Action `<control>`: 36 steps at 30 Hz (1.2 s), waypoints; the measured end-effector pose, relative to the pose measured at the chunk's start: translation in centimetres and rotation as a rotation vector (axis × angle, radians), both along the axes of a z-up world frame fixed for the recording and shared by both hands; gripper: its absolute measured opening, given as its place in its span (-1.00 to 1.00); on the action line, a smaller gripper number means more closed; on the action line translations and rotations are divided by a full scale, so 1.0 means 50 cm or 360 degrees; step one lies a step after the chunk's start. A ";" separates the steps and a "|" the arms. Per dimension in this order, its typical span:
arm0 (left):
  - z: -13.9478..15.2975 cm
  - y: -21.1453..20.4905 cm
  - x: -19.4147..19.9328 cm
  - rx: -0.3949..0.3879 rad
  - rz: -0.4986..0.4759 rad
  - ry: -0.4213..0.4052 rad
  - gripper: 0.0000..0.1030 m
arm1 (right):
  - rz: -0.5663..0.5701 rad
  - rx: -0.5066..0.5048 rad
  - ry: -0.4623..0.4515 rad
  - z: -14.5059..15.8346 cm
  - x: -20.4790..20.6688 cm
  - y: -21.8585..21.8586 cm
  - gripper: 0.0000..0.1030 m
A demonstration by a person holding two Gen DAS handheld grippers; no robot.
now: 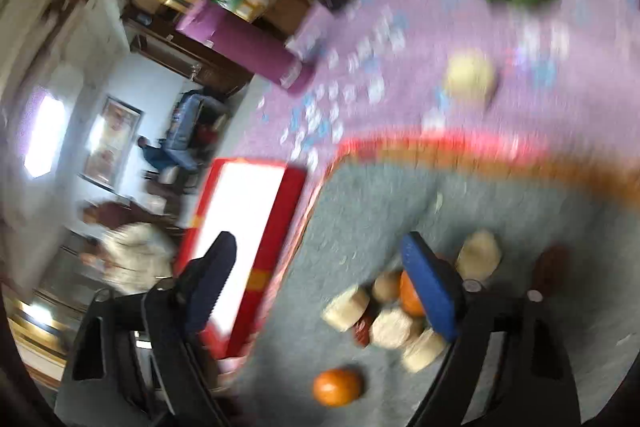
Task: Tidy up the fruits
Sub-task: 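Grasp an orange with the left gripper while the right gripper grasps another orange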
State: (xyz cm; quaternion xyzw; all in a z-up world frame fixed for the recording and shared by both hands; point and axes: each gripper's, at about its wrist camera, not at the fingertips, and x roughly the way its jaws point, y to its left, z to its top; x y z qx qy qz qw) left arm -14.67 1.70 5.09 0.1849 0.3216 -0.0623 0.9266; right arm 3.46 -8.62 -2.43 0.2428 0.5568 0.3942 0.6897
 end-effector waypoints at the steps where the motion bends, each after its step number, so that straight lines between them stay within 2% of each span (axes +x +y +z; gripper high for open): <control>1: -0.005 0.008 0.011 -0.0041 0.0019 0.0035 0.99 | -0.0009 0.0010 0.0012 0.002 0.002 -0.005 0.51; 3: -0.012 0.020 0.030 -0.0130 0.0047 0.0092 0.99 | -0.0034 -0.0030 0.0001 0.009 0.000 -0.021 0.44; 7: -0.016 0.023 0.041 -0.0254 0.0077 0.0161 0.99 | -0.0083 -0.0176 0.0008 0.021 -0.009 -0.057 0.47; 8: -0.019 0.020 0.044 -0.0272 0.0070 0.0175 0.99 | -0.0051 -0.0155 0.0076 0.007 -0.006 -0.060 0.47; 9: -0.022 0.015 0.046 -0.0277 0.0070 0.0195 0.99 | -0.0020 -0.0113 0.0172 -0.011 -0.005 -0.061 0.45; 10: -0.027 0.008 0.050 -0.0262 0.0075 0.0219 0.99 | 0.0007 -0.0086 0.0182 -0.013 -0.008 -0.056 0.44; 15: -0.044 -0.020 0.055 -0.0191 0.0032 0.0266 0.95 | 0.0059 -0.0163 0.0210 -0.041 -0.005 -0.020 0.41; 19: -0.049 -0.027 0.065 -0.0206 -0.0049 0.0327 0.70 | 0.0034 -0.0269 0.0123 -0.033 -0.007 -0.001 0.41; 23: -0.052 -0.025 0.080 -0.0233 -0.0105 0.0371 0.66 | -0.0034 -0.0307 0.0054 -0.025 0.002 0.002 0.38; 25: -0.056 -0.025 0.081 -0.0252 -0.0138 0.0401 0.55 | -0.0008 -0.0363 0.0009 -0.024 0.002 0.011 0.29; 27: -0.058 -0.031 0.076 -0.0243 -0.0172 0.0407 0.53 | 0.0021 -0.0416 -0.0006 -0.025 -0.001 0.021 0.22; 29: -0.061 -0.043 0.070 -0.0186 -0.0202 0.0400 0.52 | -0.0001 -0.0456 -0.0017 -0.032 0.005 0.016 -0.07; 30: -0.065 -0.049 0.071 -0.0157 -0.0211 0.0409 0.48 | -0.0011 -0.0511 -0.0036 -0.034 0.007 0.011 -0.41; 33: -0.076 -0.062 0.075 -0.0131 -0.0253 0.0465 0.31 | 0.0032 -0.0503 -0.0057 -0.034 0.006 0.005 -0.40; 36: -0.072 -0.062 0.073 -0.0144 -0.0274 0.0491 0.30 | 0.0126 -0.0595 -0.0153 -0.027 -0.004 0.023 -0.34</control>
